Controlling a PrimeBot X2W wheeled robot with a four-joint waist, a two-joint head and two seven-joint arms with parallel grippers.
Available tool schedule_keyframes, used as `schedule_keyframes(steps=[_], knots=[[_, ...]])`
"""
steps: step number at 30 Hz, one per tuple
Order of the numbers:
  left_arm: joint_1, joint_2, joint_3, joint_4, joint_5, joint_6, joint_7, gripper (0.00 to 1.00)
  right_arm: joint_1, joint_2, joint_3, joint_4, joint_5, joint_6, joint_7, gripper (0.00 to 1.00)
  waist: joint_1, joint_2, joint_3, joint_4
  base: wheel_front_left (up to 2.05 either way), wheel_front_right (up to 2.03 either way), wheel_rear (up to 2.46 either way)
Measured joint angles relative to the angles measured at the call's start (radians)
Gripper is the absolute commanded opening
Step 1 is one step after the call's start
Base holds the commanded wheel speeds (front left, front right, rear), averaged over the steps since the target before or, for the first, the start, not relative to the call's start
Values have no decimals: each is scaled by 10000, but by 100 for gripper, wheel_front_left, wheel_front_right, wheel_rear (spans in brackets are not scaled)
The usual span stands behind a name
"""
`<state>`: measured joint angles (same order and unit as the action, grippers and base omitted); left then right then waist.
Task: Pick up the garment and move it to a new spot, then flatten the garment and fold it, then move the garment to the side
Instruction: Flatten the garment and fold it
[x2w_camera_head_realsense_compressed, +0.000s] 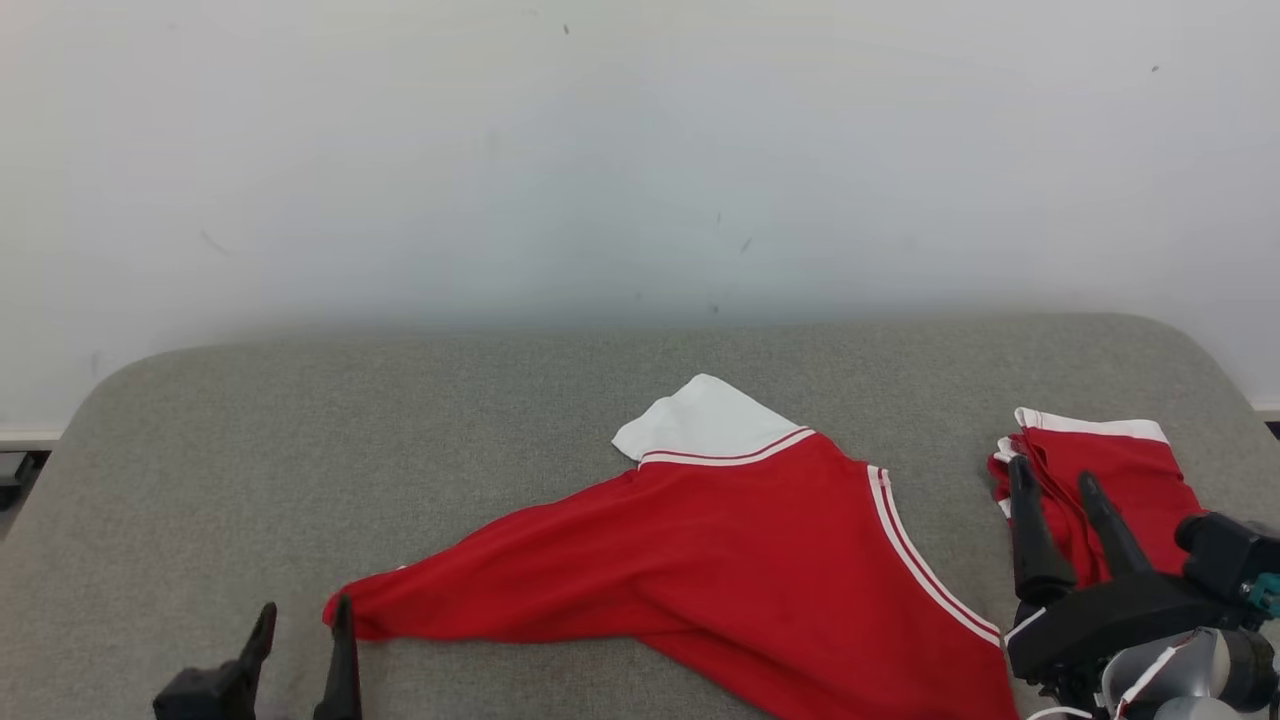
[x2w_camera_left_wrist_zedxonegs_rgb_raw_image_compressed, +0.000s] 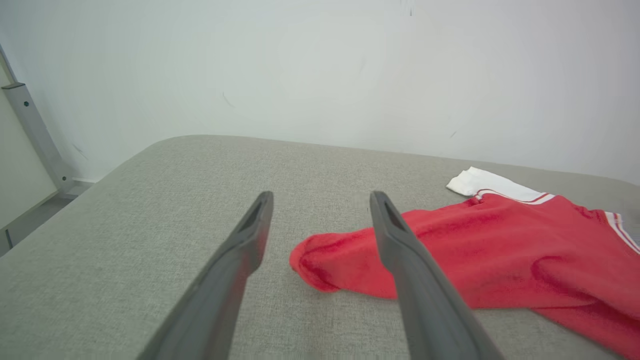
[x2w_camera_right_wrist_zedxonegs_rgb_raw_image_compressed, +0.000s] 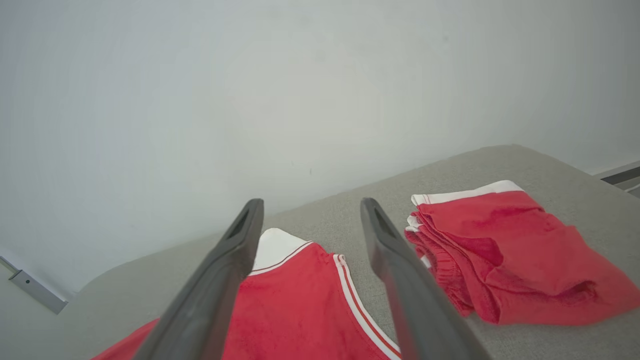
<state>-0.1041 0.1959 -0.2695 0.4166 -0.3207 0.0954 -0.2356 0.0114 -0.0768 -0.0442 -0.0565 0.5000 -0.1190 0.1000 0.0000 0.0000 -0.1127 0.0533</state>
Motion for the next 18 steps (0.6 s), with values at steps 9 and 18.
schedule_keyframes(steps=[9, 18], knots=[[1436, -29, -393, -1197, -42, -92, -27, 100, 596, 25, 339, 485, -155, 140, -667, 100, -1, 0, -312, 173, 0, 0, 0], [2034, 313, -401, -1996, -52, -161, 362, 100, 1085, 94, 222, 798, -253, 165, -1149, 100, -1, 0, -402, 274, 0, 0, 0]])
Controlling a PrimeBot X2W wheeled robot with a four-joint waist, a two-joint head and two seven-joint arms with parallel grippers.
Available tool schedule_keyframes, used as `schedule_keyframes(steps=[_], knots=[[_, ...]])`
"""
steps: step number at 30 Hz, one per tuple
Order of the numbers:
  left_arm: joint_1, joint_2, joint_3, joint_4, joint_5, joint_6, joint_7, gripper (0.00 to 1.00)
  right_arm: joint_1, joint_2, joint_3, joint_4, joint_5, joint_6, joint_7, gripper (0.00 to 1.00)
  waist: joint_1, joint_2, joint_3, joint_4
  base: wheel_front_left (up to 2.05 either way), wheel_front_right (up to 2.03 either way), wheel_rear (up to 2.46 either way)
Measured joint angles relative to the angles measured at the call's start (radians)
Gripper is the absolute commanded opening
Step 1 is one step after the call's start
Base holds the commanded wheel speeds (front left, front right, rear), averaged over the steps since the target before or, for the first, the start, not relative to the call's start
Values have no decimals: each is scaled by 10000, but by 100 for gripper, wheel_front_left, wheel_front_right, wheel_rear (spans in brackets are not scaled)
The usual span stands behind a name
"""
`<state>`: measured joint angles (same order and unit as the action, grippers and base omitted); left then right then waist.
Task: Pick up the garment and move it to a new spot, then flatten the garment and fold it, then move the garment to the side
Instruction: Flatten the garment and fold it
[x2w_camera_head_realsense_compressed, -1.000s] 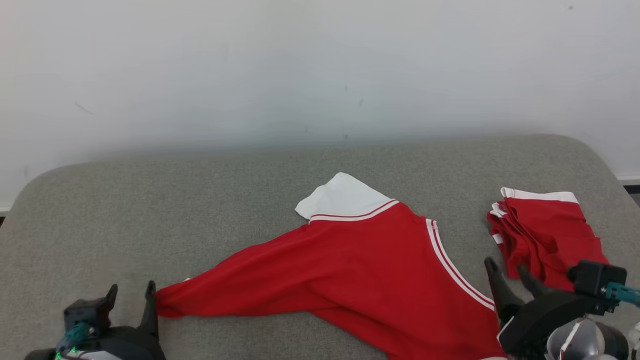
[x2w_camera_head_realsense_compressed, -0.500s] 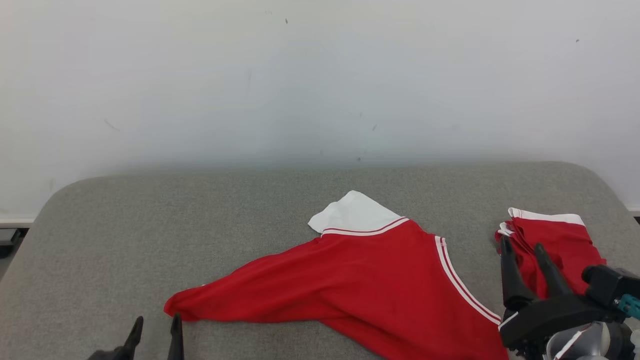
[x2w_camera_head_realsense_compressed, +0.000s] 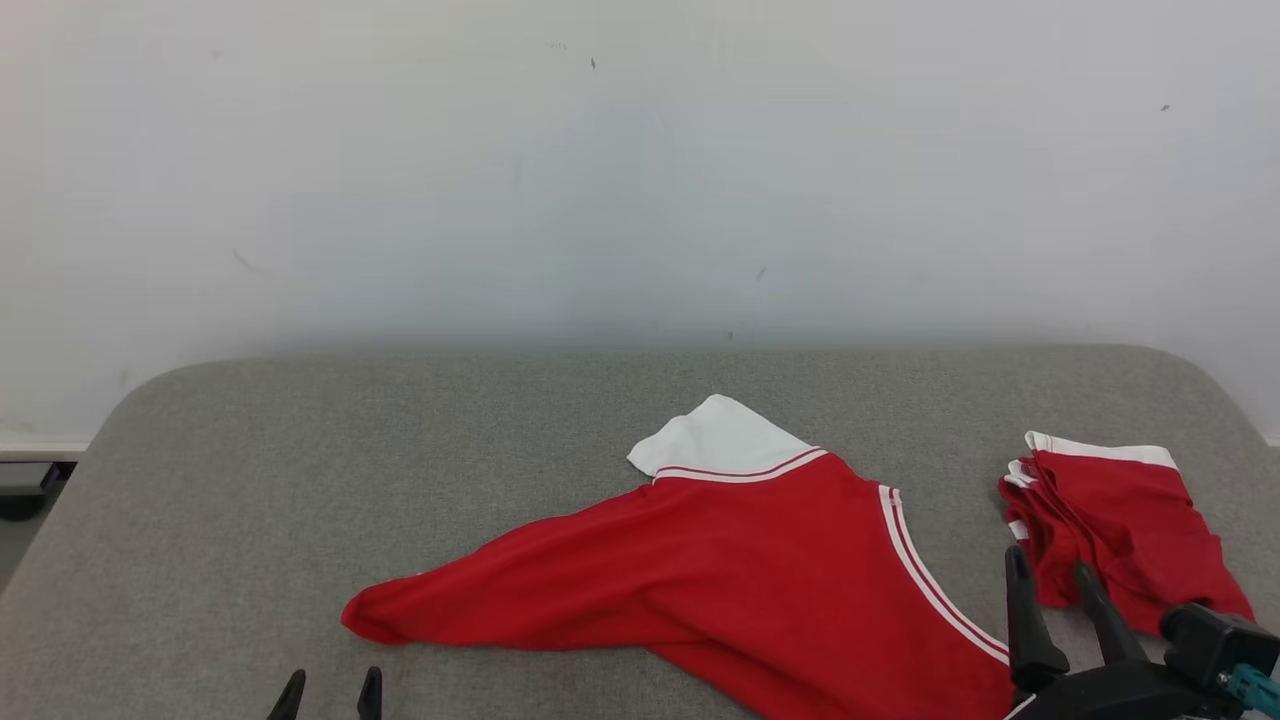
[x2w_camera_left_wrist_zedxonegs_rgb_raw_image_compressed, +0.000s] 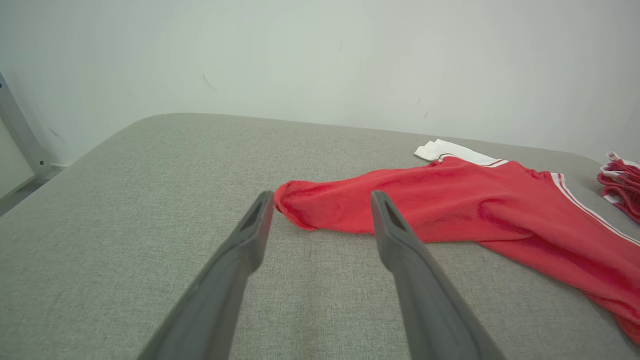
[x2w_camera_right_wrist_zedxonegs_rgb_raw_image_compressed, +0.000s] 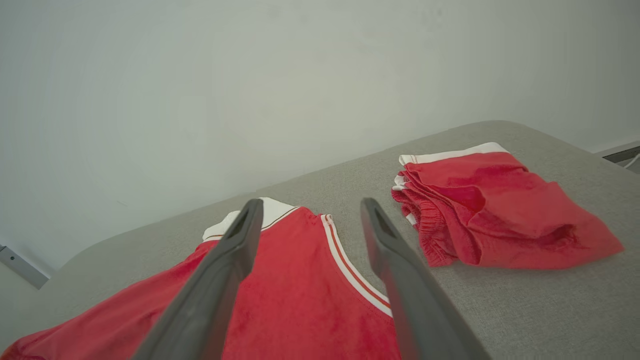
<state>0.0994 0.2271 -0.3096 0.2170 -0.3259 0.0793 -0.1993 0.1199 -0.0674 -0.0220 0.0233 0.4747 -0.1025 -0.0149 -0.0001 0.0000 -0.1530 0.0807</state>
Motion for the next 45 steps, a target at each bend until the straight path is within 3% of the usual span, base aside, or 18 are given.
schedule_keyframes(steps=[29, 33, 39, 45], knots=[[193, 238, -136, -1515, 12, 171, 1465, 100, -9, 8, 27, 399, 123, 163, -397, 100, 0, 1, 323, -10, 0, 0, 0], [192, 236, -163, -1611, 8, 171, 1659, 100, -56, -100, 182, 376, 121, 332, -337, 100, 0, 1, 476, 110, 0, 0, 0], [-72, 236, -334, -1453, -81, -12, 2337, 100, -994, -719, 594, 554, 117, 650, 813, 100, 1, 1, 929, 322, 0, 0, 0], [-1680, 117, -341, -1072, -198, -107, 3244, 100, -3101, -1574, 1152, 1003, -27, 1043, 2652, 100, 3, 1, 1541, 566, 0, 0, 0]])
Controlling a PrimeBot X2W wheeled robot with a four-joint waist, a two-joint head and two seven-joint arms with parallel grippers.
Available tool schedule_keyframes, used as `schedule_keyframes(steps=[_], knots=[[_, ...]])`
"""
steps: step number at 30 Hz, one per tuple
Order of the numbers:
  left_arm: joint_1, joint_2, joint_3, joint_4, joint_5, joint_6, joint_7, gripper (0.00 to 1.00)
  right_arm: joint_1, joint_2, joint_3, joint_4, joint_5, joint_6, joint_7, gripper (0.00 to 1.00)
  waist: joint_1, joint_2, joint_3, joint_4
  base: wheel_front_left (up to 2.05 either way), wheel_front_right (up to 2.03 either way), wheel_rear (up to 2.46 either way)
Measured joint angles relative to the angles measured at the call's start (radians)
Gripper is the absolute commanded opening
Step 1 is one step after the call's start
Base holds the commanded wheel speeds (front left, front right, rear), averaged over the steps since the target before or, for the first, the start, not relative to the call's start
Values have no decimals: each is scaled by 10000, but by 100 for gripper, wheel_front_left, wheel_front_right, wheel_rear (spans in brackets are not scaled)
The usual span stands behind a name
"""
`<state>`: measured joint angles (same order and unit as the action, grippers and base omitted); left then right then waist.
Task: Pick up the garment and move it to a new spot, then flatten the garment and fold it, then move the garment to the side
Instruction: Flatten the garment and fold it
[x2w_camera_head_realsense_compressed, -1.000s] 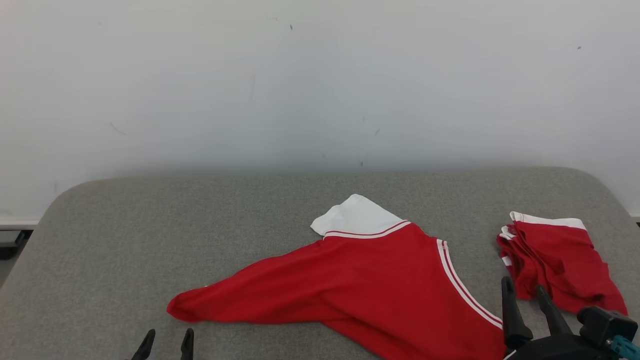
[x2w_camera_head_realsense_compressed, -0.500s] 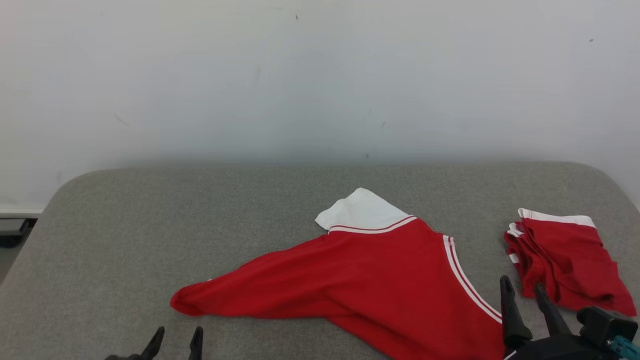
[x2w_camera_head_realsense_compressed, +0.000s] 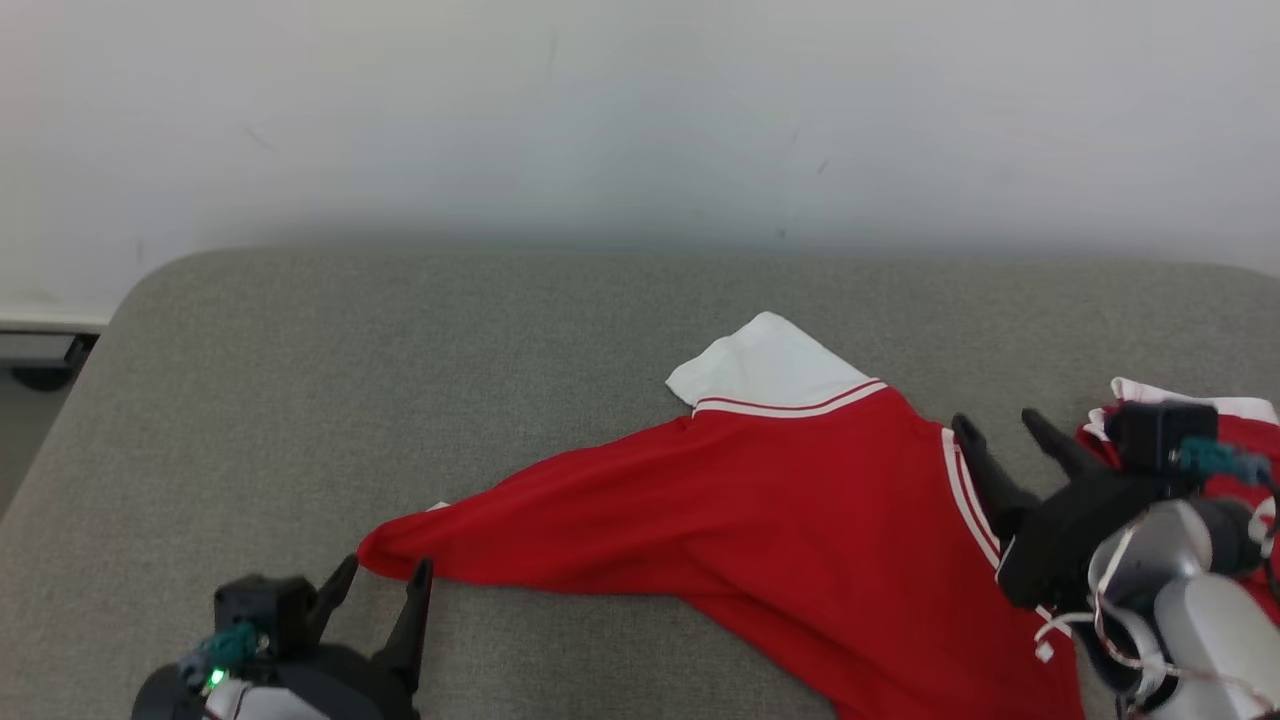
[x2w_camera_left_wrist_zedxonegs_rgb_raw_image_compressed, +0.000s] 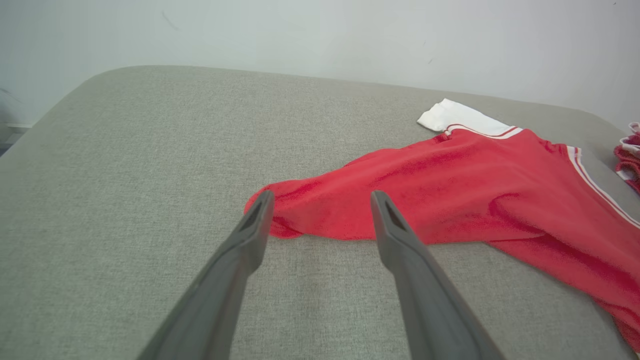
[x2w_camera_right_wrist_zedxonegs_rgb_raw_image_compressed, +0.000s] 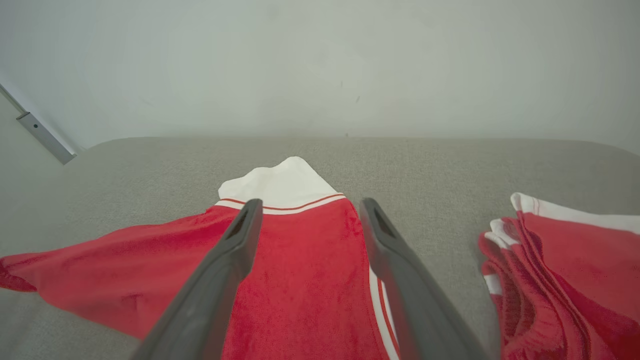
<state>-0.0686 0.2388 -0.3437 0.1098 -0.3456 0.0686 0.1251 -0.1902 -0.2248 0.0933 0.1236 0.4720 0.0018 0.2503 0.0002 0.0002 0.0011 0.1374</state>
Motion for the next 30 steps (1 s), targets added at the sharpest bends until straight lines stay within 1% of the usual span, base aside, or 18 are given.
schedule_keyframes(steps=[3, 5, 10, 11, 13, 14, 15, 19, 23, 24, 27, 30], knots=[[-935, -253, -27, 282, -59, 0, 539, 100, -1266, -451, 98, 399, -2, 119, 1106, 100, 1, 0, 369, 153, 0, 0, 0], [-1518, -360, -138, 476, -79, -84, 897, 100, -2080, -784, 169, 686, -4, 209, 1833, 100, 1, 0, 621, 278, 0, 0, 0], [-2568, -765, -403, 1026, -90, -173, 1657, 100, -3705, -1346, 362, 1557, -36, 349, 3517, 100, 1, 1, 1184, 717, 0, 0, 0], [-2568, -765, -403, 1026, -90, -173, 1657, 100, -3705, -1346, 362, 1557, -36, 349, 3517, 100, 1, 1, 1184, 717, 0, 0, 0], [-2820, -922, -548, 1189, -88, -173, 1871, 100, -4176, -1452, 420, 1866, -38, 362, 4061, 100, 1, 1, 1371, 944, 0, 0, 0], [-2939, -1009, -619, 1285, -84, -173, 2006, 100, -4373, -1559, 502, 2013, -56, 474, 4332, 100, 1, 0, 1459, 1061, 0, 0, 0], [-3048, -1104, -671, 1361, -81, -169, 2107, 100, -4543, -1668, 523, 2138, -69, 514, 4566, 100, 1, 0, 1548, 1185, 0, 0, 0], [-3436, -1306, -888, 1534, -15, -159, 2422, 100, -5172, -2163, 564, 2717, -245, 512, 5425, 100, 0, 0, 1902, 1681, 0, 0, 0], [-3815, -1406, -936, 1687, 82, -144, 2637, 100, -5820, -2441, 535, 3045, -397, 506, 5933, 100, 0, 0, 2296, 2162, 0, 0, 0], [-3977, -1421, -949, 1747, 94, -146, 2709, 100, -6044, -2483, 520, 3219, -422, 497, 6132, 100, 0, 0, 2497, 2397, 0, 0, 0], [-4145, -1490, -999, 1912, 77, -163, 2805, 100, -6186, -2500, 541, 3375, -435, 410, 6370, 100, 0, 0, 2786, 2740, 0, 0, 0], [-4231, -1569, -1143, 2115, 40, -176, 2894, 100, -6230, -2591, 644, 3741, -535, 426, 6564, 100, 0, 0, 3050, 3068, 0, 0, 0]])
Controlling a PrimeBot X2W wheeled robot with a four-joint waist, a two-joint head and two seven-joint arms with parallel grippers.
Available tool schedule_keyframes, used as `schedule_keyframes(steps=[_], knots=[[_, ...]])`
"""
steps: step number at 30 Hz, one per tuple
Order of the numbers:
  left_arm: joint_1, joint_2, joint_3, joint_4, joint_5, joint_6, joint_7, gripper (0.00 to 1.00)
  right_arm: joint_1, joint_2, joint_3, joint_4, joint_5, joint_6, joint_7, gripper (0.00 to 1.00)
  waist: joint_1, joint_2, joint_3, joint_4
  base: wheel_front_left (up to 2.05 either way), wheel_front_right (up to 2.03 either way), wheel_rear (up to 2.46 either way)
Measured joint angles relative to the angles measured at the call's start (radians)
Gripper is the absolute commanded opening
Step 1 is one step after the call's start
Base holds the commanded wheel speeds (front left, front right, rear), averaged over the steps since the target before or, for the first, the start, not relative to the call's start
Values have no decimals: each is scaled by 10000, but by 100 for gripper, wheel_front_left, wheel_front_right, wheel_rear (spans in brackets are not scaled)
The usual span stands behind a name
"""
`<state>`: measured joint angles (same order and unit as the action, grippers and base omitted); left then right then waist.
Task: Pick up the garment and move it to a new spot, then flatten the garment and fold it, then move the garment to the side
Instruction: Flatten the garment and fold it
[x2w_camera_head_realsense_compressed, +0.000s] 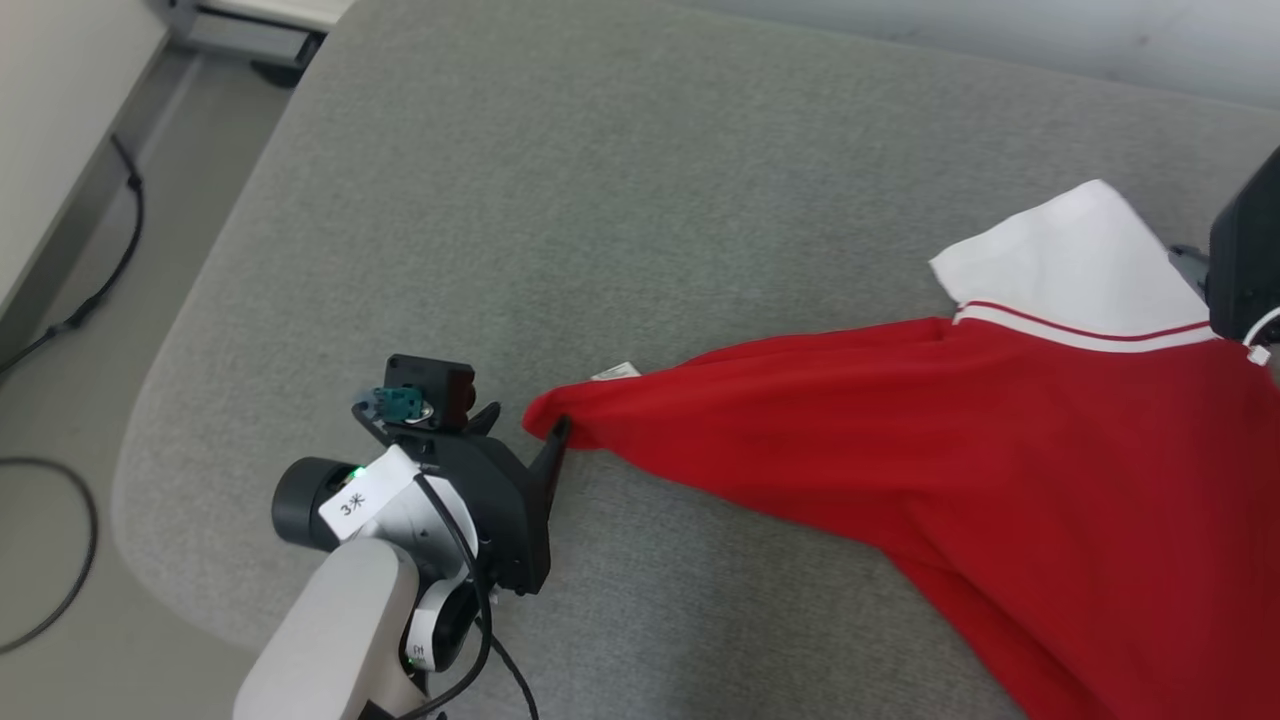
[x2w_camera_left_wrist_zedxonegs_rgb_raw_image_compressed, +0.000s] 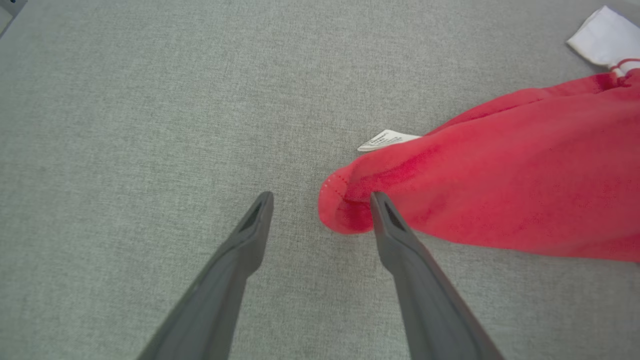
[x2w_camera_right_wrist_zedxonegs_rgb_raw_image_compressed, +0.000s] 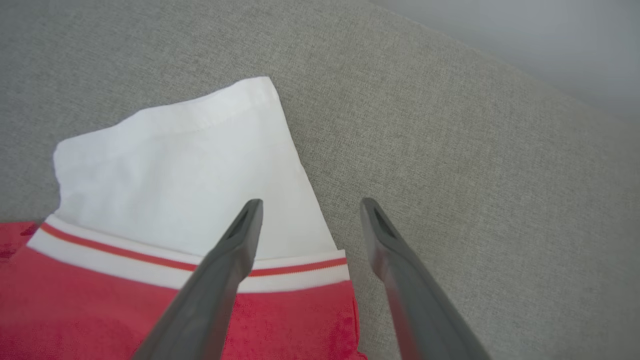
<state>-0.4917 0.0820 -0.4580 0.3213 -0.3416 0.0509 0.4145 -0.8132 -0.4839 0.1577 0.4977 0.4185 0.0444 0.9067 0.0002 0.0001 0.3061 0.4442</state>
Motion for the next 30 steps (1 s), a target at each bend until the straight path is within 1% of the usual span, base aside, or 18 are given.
schedule_keyframes(steps=[7, 13, 15, 21, 29, 30], knots=[[-322, -226, -280, 240, -27, -180, 0, 100, -378, -222, 10, 290, -155, 38, -12, 100, -1, 1, 456, 677, 0, 0, 0], [-419, -362, -531, 374, -111, -351, -13, 100, -545, -299, -15, 575, -261, -12, -113, 100, -1, 1, 754, 1102, 0, 0, 0], [-548, -405, -598, 414, -113, -426, -50, 100, -590, -341, -59, 654, -261, -107, -184, 100, -1, 0, 834, 1216, 0, 0, 0], [-766, -435, -598, 410, -127, -408, -257, 100, -851, -314, 12, 803, -420, -194, -278, 100, -1, -1, 1130, 1350, 0, 0, 0], [-1139, -500, -711, 456, -420, -424, -493, 100, -1080, -320, 27, 1053, -591, -282, -535, 100, -2, -2, 1374, 1382, 0, 0, 0], [-1139, -499, -727, 472, -451, -428, -548, 100, -1128, -293, 12, 1122, -591, -366, -537, 100, -3, -2, 1379, 1383, 0, 0, 0]])
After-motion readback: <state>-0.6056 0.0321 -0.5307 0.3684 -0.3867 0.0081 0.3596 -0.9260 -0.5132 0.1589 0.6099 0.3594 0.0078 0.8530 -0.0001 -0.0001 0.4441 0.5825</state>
